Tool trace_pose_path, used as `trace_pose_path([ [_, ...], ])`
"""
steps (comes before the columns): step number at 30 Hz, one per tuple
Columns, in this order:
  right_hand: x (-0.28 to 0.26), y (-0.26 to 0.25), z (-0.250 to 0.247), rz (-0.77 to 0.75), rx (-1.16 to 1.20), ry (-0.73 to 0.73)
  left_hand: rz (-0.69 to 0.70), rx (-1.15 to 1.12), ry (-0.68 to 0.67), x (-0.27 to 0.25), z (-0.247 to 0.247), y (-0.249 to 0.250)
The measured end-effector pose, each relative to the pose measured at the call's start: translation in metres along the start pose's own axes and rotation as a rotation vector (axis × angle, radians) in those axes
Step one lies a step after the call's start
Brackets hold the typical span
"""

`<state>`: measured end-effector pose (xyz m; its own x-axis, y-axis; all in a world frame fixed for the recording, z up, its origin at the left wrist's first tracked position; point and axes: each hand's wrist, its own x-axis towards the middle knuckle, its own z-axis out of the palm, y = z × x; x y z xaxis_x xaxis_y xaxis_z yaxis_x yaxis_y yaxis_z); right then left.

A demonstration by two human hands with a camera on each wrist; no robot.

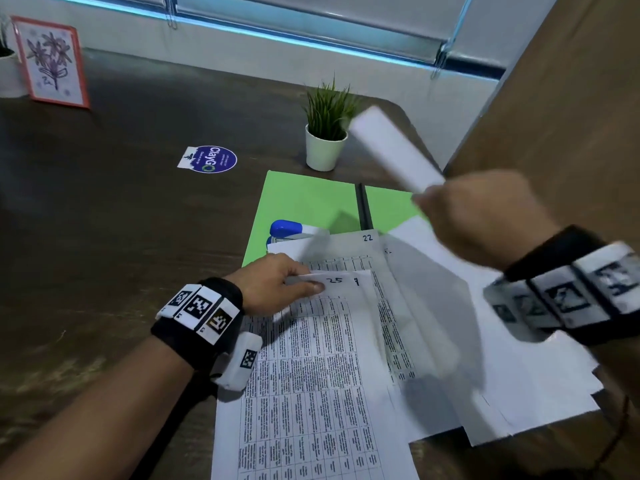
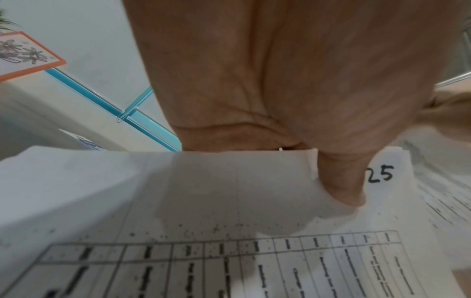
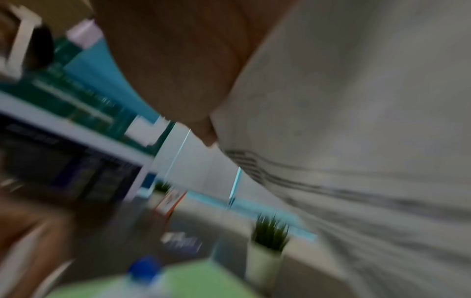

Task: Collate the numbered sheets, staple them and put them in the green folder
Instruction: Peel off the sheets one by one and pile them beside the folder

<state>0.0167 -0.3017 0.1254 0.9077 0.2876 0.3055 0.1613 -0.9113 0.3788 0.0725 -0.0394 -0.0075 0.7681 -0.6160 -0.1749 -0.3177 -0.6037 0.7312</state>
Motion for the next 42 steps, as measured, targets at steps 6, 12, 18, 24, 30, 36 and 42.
trace_pose_path([
  [6, -0.017, -0.035, 0.089, 0.039, -0.143, -0.609, 0.002, -0.028, -0.014, -0.001, 0.001, 0.003],
  [12, -0.025, -0.006, 0.139, 0.415, 0.06, -0.823, 0.014, -0.031, -0.037, 0.001, -0.001, 0.0],
  [18, -0.043, 0.014, 0.169, 0.544, 0.319, -0.846, 0.009, -0.039, -0.065, 0.001, 0.001, -0.003],
  [24, -0.047, 0.007, 0.145, 0.57, 0.696, -0.508, 0.061, -0.006, -0.032, 0.004, 0.006, -0.006],
  [30, -0.064, -0.066, 0.109, 0.55, 1.529, -0.232, 0.053, -0.04, 0.018, 0.005, 0.011, -0.01],
  [36, -0.077, -0.092, 0.125, 0.546, 1.531, -0.153, 0.062, -0.031, 0.073, 0.007, 0.012, -0.015],
  [42, -0.072, -0.088, 0.111, 0.497, 1.322, 0.177, 0.088, 0.019, 0.09, 0.014, 0.013, -0.028],
])
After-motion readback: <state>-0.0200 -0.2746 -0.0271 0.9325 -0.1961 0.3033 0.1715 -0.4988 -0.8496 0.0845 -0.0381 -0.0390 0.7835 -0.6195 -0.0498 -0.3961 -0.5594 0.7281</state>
